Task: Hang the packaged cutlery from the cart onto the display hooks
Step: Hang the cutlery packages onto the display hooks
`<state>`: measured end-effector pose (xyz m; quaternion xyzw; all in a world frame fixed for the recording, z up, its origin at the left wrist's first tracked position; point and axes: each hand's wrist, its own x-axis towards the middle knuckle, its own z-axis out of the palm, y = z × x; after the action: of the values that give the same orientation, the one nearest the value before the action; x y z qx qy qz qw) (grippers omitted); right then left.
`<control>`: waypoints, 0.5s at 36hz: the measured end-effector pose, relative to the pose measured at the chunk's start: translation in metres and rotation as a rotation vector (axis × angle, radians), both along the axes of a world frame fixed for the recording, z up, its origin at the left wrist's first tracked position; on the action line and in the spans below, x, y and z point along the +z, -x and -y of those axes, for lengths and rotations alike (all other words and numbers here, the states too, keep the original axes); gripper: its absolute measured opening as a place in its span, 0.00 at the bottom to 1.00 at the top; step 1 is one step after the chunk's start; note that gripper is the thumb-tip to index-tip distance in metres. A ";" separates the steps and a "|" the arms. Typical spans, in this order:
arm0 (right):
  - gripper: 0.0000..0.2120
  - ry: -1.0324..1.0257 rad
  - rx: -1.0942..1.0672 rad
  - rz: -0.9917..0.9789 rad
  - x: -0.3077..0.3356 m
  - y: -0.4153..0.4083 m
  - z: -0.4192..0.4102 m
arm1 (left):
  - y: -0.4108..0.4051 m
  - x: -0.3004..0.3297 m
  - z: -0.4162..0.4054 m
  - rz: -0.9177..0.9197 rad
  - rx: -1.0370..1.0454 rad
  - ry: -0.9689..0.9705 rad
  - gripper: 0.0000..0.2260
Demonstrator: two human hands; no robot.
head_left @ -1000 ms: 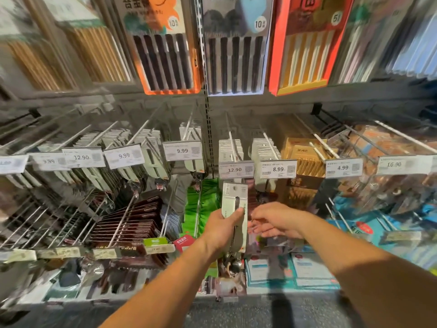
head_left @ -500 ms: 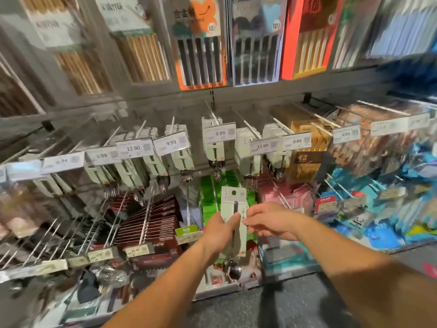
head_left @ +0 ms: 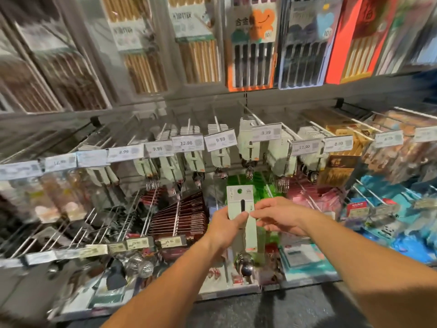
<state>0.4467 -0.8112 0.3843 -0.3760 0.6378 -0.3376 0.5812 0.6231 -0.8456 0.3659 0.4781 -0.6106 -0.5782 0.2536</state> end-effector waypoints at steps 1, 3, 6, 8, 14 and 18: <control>0.09 0.003 0.002 0.004 0.002 -0.007 0.002 | -0.006 0.000 0.003 0.006 0.006 0.019 0.11; 0.11 0.013 -0.004 0.016 0.004 -0.019 0.009 | -0.016 0.000 0.009 0.012 0.018 0.038 0.11; 0.12 0.015 0.001 0.015 0.007 -0.032 0.020 | -0.028 0.000 0.020 0.035 0.017 0.045 0.10; 0.12 0.020 -0.006 0.017 0.007 -0.035 0.029 | -0.030 -0.001 0.028 0.026 0.046 0.044 0.11; 0.07 0.130 -0.107 -0.065 0.003 -0.031 0.061 | -0.024 0.000 0.058 0.090 0.109 0.101 0.12; 0.05 0.221 -0.181 -0.078 0.006 -0.023 0.091 | -0.015 0.011 0.086 0.158 0.104 0.261 0.15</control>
<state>0.4699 -0.9018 0.3904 -0.3915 0.6501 -0.4419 0.4784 0.6383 -0.9316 0.3771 0.5159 -0.6729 -0.4408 0.2944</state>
